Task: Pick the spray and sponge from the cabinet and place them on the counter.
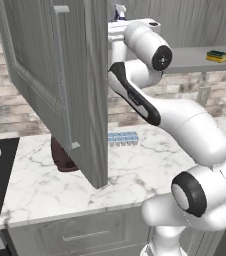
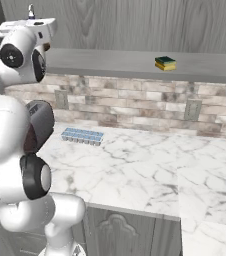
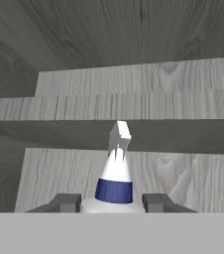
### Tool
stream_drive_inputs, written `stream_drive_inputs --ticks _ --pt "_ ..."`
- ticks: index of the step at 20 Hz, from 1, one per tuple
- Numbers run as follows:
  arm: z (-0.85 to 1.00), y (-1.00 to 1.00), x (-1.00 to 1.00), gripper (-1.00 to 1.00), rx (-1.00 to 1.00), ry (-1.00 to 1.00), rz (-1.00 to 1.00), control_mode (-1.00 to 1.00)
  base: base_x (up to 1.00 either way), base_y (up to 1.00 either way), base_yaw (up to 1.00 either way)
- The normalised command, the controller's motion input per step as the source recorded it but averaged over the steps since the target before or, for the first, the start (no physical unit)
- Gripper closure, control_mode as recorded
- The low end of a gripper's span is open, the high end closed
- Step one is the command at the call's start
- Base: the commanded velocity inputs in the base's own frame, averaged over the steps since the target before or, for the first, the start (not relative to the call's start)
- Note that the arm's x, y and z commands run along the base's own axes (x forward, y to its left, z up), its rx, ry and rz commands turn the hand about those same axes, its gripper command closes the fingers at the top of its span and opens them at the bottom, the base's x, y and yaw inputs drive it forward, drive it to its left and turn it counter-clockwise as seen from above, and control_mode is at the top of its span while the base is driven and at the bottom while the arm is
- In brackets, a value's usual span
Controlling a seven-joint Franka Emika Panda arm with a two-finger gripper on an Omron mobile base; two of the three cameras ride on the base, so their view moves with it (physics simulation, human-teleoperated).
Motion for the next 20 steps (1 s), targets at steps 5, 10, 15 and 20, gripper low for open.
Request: stream_drive_inputs --ticks 5,10,15,20 --pt "0.07 -0.59 -0.56 1.00 0.00 0.06 0.00 -1.00 0.00 0.00 0.00" --pt "0.01 -0.48 -0.57 1.00 0.00 0.09 0.00 -1.00 0.00 0.00 0.00" --pt "0.00 -0.38 -0.68 1.00 0.00 0.05 0.00 -1.00 0.00 0.00 0.00" --pt "0.00 -0.22 -0.83 1.00 0.00 0.00 0.01 -1.00 0.00 0.00 0.00"
